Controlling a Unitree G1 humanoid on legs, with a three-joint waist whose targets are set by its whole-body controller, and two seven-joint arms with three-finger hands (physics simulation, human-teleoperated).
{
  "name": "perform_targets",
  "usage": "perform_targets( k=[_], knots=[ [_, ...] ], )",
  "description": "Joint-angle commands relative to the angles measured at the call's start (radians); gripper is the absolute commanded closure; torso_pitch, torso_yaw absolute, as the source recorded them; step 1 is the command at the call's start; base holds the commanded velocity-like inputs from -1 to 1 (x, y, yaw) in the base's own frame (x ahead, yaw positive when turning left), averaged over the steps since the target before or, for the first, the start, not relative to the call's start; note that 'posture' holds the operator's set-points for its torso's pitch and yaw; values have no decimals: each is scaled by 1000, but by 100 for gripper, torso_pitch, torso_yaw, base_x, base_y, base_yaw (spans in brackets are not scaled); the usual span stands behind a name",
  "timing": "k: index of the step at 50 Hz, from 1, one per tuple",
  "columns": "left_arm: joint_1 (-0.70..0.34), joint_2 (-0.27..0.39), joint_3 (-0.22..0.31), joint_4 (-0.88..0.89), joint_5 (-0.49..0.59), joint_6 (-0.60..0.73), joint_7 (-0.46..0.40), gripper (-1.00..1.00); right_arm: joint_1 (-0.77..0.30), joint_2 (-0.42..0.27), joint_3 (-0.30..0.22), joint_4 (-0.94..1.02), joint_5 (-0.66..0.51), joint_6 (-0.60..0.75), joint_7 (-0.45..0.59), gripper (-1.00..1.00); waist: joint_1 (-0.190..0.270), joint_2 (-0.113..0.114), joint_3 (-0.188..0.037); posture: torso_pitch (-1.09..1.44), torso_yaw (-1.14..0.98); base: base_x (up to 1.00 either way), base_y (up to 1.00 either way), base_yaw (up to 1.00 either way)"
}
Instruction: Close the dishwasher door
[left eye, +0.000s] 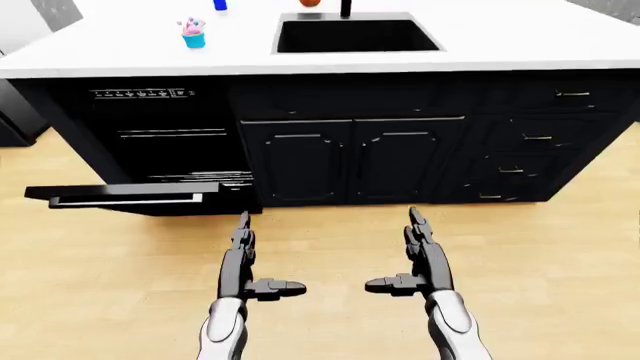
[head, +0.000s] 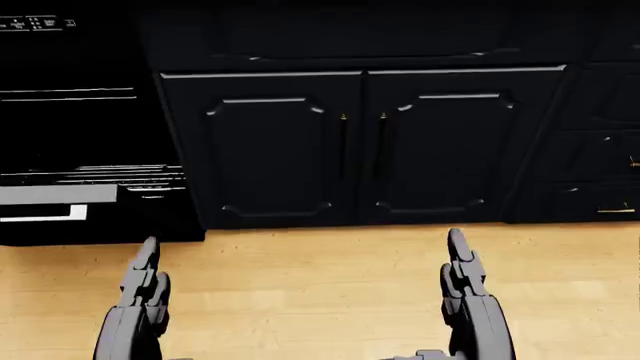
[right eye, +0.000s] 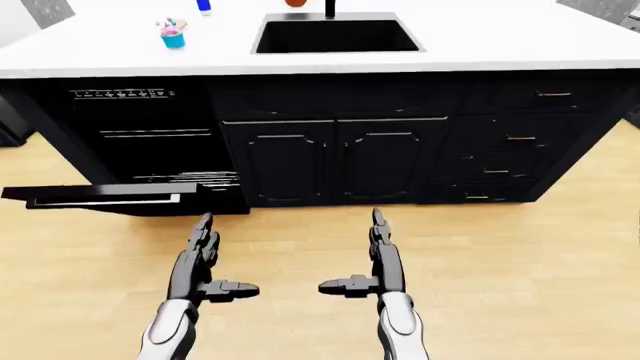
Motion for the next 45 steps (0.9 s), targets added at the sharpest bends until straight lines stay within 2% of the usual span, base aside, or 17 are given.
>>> perform_targets(
  k=[1, 2, 3, 5, 7, 8, 12, 16, 20, 26, 30, 33, 34, 38, 39, 41, 45],
  knots=[
    [-4, 0, 5, -189, -85, -60, -64, -100, -3, 5, 22, -133, -19, -79, -5, -100, -2, -8, -1, 0, 0, 0, 0, 0],
    [1, -2, 6, -203, -90, -54, -62, -100, -5, 3, 20, -130, -24, -88, -7, -100, 3, -7, -39, 0, 0, 0, 0, 0],
    [-1, -2, 6, -189, -91, -66, -66, -100, -2, 1, 22, -138, -33, -88, -7, -100, 9, 0, -63, 0, 0, 0, 0, 0],
    [3, -3, -1, -189, -85, -79, -67, -100, -4, 3, 18, -144, -31, -90, -9, -100, 8, -8, -21, 0, 0, 0, 0, 0],
    [0, -4, -5, -188, -88, -87, -75, -100, -1, 7, 23, -159, -31, -89, -9, -100, 10, -8, -69, 0, 0, 0, 0, 0],
    [7, -1, -9, -215, -82, -74, -73, -100, 3, 8, 28, -158, -36, -93, -9, -100, 10, -7, -74, 0, 0, 0, 0, 0],
    [10, 2, 5, -296, -104, -39, -78, -100, 0, 7, 26, -166, -40, -98, -14, -100, 9, -5, -78, 0, 0, 0, 0, 0],
    [22, 5, -6, -427, -89, 6, -84, -100, 18, 13, 42, -293, -39, -26, -13, -100, 8, -4, -82, 0, 0, 0, 0, 0],
    [-19, 21, 2, -739, -78, 198, -68, -100, 33, 13, 60, -554, -42, 119, -13, -100, 10, -3, -89, 0, 0, 0, 0, 0],
    [-177, 58, 59, -1089, -89, 560, -39, -100, -29, 12, 47, -934, -32, 415, -21, -100, 10, -3, -89, 0, 0, 0, 0, 0],
    [-266, 113, 121, -1135, -154, 636, -4, -100, -90, 3, 8, -1067, -1, 548, -31, -100, 11, -1, -83, 0, 0, 0, 0, 0],
    [-267, 165, 108, -1135, -220, 624, 62, -100, -95, 3, 5, -1082, 11, 542, -52, -100, 10, 2, -80, 0, 0, 0, 0, 0],
    [-252, 171, 90, -1135, -219, 612, 71, -100, -75, -17, 37, -1064, -27, 524, -44, -100, 9, 3, -78, 0, 0, 0, 0, 0],
    [-230, 144, 78, -1135, -158, 596, 30, -100, -60, -6, 52, -1055, -55, 476, -41, -100, 7, 3, -71, 0, 0, 0, 0, 0],
    [-226, 132, 83, -1135, -149, 595, 15, -100, -52, -1, 54, -1054, -53, 466, -37, -100, 36, 6, -81, 0, 0, 0, 0, 100],
    [-241, 132, 90, -1135, -149, 604, 15, -100, -45, 2, 62, -1048, -58, 458, -34, -100, 27, 1, -48, 0, 0, 0, 0, 100],
    [-239, 121, 98, -1135, -136, 600, -1, -100, -39, 8, 59, -1032, -56, 440, -32, -100, 42, 5, -42, 0, 0, 0, 0, 100]
  ],
)
